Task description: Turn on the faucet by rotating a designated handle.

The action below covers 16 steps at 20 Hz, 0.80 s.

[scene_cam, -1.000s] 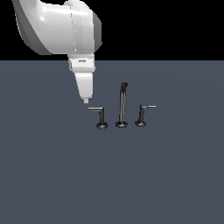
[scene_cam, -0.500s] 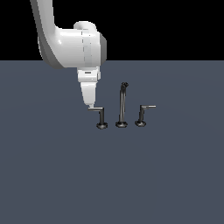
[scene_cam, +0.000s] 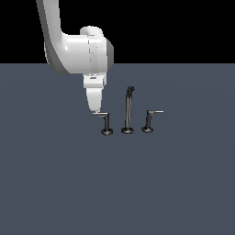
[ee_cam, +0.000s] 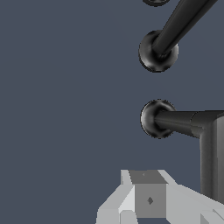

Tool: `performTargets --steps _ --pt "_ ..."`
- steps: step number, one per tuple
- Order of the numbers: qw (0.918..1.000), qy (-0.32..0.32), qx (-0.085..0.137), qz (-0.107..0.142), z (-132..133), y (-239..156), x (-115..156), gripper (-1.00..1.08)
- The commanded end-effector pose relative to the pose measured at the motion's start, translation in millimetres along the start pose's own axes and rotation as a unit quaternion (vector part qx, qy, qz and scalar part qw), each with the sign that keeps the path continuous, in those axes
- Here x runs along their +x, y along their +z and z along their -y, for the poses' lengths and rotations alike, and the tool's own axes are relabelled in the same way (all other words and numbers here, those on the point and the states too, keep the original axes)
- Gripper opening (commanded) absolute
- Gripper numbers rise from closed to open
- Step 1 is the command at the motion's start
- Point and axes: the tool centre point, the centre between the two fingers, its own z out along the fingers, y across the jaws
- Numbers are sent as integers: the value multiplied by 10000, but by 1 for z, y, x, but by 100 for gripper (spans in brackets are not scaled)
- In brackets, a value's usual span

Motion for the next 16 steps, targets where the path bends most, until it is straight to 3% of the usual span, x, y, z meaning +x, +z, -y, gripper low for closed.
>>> performTargets --steps 1,13,16 --pt "10000 0 1 0 -3 0 -1 -100" --pt "10000 4 2 6 -38 0 -19 -100" --pt "10000 48 51 2 -33 0 -11 -100"
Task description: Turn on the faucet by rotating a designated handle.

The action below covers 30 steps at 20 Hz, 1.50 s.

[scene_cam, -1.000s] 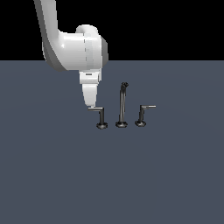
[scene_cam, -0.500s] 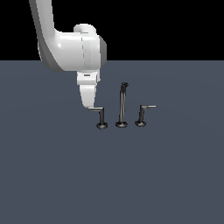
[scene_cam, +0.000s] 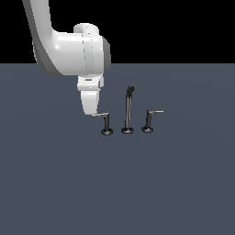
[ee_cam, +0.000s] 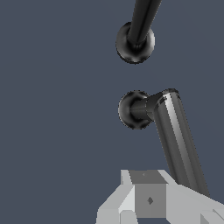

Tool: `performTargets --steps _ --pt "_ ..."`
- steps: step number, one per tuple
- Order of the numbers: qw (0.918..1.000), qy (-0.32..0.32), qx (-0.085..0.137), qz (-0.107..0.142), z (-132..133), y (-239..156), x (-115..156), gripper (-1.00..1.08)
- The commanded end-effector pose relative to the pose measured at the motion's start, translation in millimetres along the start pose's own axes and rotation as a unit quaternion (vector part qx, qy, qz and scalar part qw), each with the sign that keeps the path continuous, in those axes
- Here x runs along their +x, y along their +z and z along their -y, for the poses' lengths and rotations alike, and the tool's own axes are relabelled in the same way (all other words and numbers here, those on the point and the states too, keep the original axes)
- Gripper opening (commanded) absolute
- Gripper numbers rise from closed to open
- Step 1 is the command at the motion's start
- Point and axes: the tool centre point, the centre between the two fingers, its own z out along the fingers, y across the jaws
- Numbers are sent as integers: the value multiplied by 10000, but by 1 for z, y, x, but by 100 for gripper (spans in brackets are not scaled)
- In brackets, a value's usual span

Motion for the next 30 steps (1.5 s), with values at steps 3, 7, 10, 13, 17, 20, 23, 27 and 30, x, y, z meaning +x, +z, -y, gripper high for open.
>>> performTargets --steps 3,7,10,13,17,20,23,27,30 --pt "10000 -5 -20 -1 -12 0 2 -100" --pt "10000 -17 -33 0 -25 0 4 -100" --pt "10000 -26 -43 1 -35 0 5 -100" --pt "10000 -34 -52 1 -45 -1 6 -100" --pt "10000 -63 -24 18 -45 0 3 -100" --pt "10000 -57 -33 14 -52 -1 15 -100" --pt "10000 -52 -43 10 -59 -1 28 -100" --pt "10000 -44 -56 4 -69 -1 44 -100" --pt "9998 -190 -40 42 -68 -1 27 -100"
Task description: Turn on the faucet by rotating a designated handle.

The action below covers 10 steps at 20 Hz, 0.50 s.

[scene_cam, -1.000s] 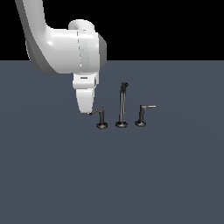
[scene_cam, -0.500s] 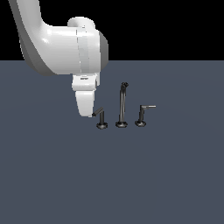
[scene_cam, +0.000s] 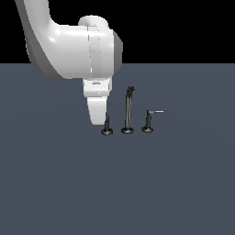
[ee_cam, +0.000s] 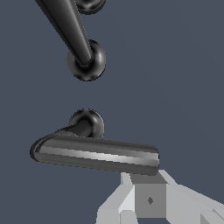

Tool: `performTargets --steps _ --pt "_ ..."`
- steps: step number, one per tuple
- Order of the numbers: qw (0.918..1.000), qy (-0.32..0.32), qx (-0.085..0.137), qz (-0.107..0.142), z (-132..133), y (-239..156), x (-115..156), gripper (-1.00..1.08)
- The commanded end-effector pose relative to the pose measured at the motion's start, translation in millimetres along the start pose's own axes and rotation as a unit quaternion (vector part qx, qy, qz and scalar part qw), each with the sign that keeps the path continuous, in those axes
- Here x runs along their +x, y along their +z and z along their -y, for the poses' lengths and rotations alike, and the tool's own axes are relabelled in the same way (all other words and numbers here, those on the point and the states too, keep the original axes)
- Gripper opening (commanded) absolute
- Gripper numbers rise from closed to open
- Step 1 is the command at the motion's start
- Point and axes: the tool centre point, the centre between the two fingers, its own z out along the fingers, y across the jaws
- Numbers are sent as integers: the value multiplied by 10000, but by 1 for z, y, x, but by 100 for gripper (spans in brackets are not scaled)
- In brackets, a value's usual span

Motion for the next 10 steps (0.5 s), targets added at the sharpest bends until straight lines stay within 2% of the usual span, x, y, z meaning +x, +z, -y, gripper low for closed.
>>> performTargets --steps 1,9,10 --pt "10000 15 -1 -4 1 0 7 -100" --pt "9999 140 -18 -36 11 -1 62 -100" --pt "9999 140 -18 -36 11 -1 62 -100"
